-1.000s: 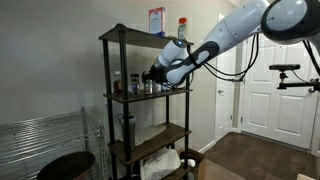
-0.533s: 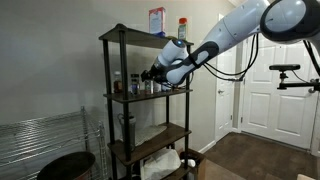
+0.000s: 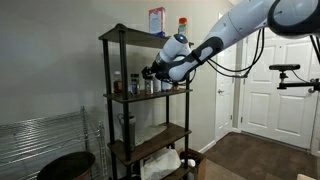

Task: Put the spray bottle on the second shelf

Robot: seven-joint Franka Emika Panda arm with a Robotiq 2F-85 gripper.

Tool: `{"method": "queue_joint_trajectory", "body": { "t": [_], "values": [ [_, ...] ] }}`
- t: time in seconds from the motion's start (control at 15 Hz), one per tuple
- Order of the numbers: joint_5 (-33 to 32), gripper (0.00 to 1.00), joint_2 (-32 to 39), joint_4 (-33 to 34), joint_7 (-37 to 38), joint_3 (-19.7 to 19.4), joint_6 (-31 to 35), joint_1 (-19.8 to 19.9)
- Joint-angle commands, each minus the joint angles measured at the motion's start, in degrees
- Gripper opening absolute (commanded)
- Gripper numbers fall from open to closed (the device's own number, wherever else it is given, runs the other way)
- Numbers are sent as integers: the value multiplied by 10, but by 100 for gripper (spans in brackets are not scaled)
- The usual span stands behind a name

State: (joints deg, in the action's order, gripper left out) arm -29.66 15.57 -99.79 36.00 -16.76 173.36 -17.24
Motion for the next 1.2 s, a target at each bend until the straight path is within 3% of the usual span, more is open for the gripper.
{"method": "queue_joint_trajectory", "body": {
  "t": [0.0, 0.27, 0.73, 1.0, 1.13],
  "values": [
    [-62, 100, -76, -85, 46, -45, 0, -33],
    [-103, 100, -130, -154, 68, -61, 13, -37],
    [-94, 100, -198, -243, 68, -54, 26, -29],
    [-92, 100, -220, -269, 72, -52, 35, -26],
    [-81, 100, -199, -247, 52, -54, 27, -29]
  ]
}}
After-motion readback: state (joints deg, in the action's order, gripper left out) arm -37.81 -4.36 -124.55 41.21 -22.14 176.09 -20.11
